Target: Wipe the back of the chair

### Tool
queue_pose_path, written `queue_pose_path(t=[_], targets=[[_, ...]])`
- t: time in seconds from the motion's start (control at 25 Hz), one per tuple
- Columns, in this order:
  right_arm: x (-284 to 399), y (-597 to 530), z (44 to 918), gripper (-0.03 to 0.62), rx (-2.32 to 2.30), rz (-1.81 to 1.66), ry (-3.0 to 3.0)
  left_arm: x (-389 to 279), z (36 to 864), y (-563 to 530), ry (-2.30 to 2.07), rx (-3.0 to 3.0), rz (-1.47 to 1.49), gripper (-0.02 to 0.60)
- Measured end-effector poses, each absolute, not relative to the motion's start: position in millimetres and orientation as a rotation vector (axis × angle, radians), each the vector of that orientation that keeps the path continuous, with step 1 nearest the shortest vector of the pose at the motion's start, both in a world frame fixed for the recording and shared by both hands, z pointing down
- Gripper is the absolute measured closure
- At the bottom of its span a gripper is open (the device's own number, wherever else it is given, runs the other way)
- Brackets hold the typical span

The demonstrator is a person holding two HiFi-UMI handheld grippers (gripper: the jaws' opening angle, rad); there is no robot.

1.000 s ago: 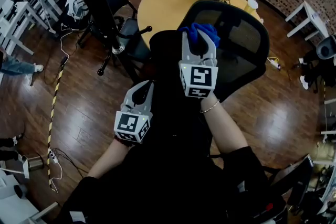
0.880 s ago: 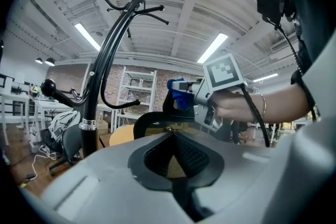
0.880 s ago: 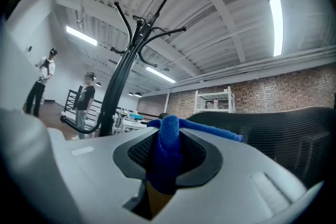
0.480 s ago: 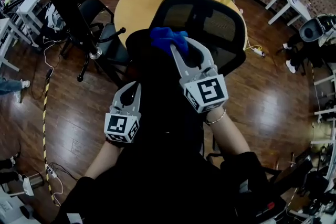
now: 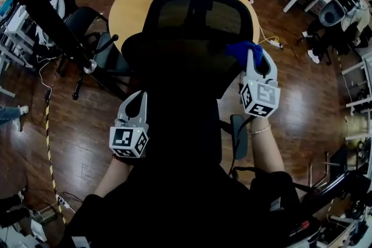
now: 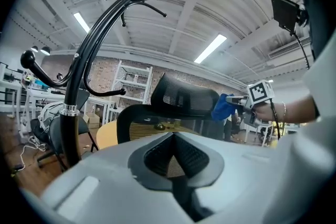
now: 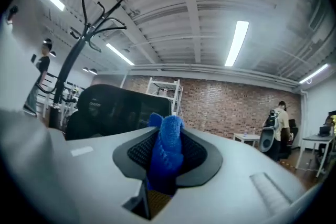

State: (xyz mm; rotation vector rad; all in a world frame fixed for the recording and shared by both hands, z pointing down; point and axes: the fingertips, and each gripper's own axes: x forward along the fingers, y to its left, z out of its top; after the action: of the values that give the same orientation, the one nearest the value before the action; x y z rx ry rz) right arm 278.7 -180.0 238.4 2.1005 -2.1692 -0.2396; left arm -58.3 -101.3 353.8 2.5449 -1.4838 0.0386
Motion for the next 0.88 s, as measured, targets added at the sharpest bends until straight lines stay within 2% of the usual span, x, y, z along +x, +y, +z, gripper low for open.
queue_pose_path(t=[0.2,0.88], targets=[[297,-200,253,0.505,2.192,-0.275,-2.010,-54,351,-99,-1.481,2.558,0.047,0.574],[264,-211,257,0.505,2.290,-0.493,-1.788,-75,355,-100,-1.529,2.512,0.059,0.574]])
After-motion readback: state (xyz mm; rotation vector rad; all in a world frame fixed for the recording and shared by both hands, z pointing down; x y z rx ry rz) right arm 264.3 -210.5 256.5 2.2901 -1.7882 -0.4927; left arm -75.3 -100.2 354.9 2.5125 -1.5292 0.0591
